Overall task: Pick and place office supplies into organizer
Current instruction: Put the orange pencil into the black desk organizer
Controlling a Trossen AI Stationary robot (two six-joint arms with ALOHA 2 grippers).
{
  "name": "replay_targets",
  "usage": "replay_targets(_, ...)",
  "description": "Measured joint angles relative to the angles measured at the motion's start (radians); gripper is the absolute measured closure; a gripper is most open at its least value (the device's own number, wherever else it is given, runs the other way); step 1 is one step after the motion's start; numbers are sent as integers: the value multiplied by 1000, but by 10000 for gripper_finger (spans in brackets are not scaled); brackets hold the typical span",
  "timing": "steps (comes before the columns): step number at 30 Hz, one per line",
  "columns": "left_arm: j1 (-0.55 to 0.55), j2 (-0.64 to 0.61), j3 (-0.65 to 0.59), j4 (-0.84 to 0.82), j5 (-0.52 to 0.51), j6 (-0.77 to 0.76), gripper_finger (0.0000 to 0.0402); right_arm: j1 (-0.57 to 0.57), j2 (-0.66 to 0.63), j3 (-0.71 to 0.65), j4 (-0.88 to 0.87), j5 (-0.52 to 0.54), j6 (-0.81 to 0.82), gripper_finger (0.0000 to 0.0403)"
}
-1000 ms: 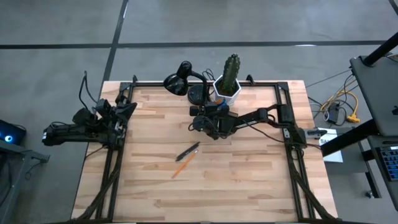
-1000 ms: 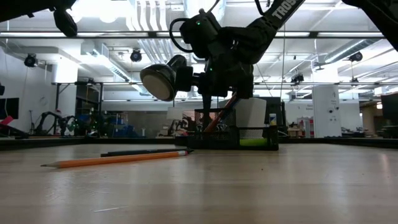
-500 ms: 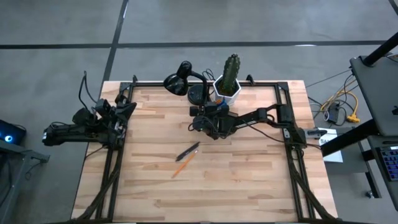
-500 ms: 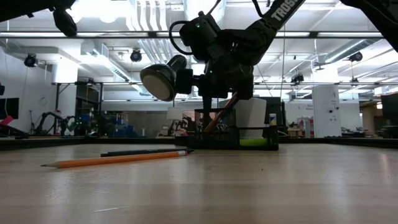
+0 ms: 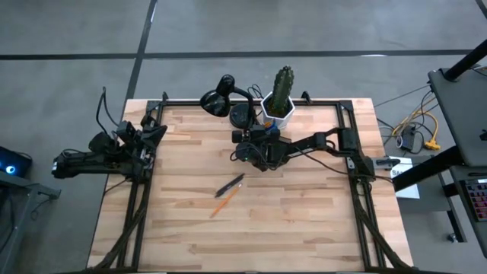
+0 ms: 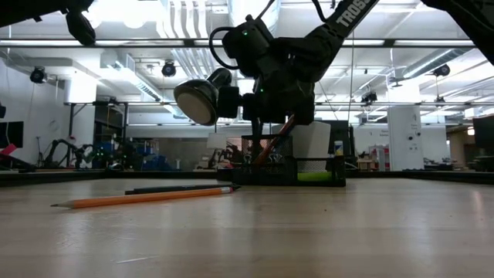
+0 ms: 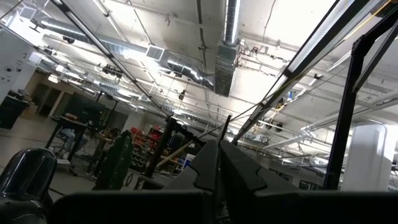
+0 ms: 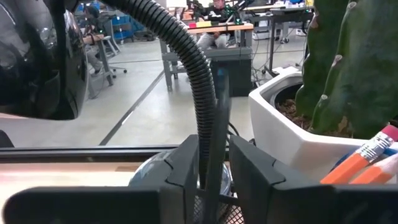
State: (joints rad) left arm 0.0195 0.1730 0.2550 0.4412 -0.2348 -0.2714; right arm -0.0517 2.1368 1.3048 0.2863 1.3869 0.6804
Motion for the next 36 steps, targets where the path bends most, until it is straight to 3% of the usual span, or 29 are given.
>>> replay_targets(15,0,0,0,0,0,0,402,21,-25,10,3,8,-11,327)
replay_targets(20,0,0,0,-1,0,0,402,49,-34,64,4,19,-152,327)
replay_targets(27,0,0,0,-1,0,26,402,98,-41,193,5,180,-353,321)
replay_targets(32,0,0,0,-3,0,26,402,126,-95,263,7,111,-531,327)
replay_targets(36,0,0,0,-5,-1,24,402,141,-174,274,5,-28,-625,330)
